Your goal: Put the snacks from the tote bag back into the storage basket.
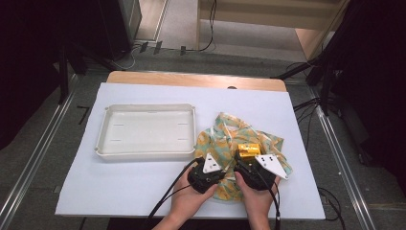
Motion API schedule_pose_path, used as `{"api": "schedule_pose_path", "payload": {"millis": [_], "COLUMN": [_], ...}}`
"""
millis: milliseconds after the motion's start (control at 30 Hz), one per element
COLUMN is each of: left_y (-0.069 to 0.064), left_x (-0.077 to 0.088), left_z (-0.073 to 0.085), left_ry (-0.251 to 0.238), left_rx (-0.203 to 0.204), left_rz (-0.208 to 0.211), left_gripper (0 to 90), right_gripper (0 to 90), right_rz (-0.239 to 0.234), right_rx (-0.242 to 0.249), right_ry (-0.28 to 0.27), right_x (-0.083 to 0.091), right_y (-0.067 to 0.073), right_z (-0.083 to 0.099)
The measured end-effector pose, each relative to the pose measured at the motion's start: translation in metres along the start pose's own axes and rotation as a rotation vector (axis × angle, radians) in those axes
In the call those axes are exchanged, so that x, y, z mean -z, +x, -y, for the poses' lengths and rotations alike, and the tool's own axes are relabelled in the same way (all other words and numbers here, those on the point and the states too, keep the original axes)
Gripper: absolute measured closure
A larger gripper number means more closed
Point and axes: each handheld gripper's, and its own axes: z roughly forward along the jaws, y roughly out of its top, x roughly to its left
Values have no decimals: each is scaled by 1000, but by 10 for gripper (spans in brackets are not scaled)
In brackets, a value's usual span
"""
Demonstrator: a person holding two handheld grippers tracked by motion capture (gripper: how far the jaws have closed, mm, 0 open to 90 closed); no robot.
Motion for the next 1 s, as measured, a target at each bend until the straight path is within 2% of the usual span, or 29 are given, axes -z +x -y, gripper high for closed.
{"api": "schedule_pose_path", "payload": {"millis": [167,367,600,1000], "left_y": [0,1,1,1], "left_x": [0,1,0,1], "left_z": [0,0,0,0], "left_ry": [-1,-2,0,-7], "left_rx": [-1,6,7,4], "left_rz": [2,8,11,15], "left_gripper": [876,867,858,828], "right_gripper": [286,291,292,293], "right_rz": [-38,-61,-87,-134], "right_rx": [24,54,53,59], "right_ry": [9,8,-27,-68], "right_x": [2,6,15,34], "right_y": [-4,-8,-13,-15], "right_z": [-1,-2,-11,-30]}}
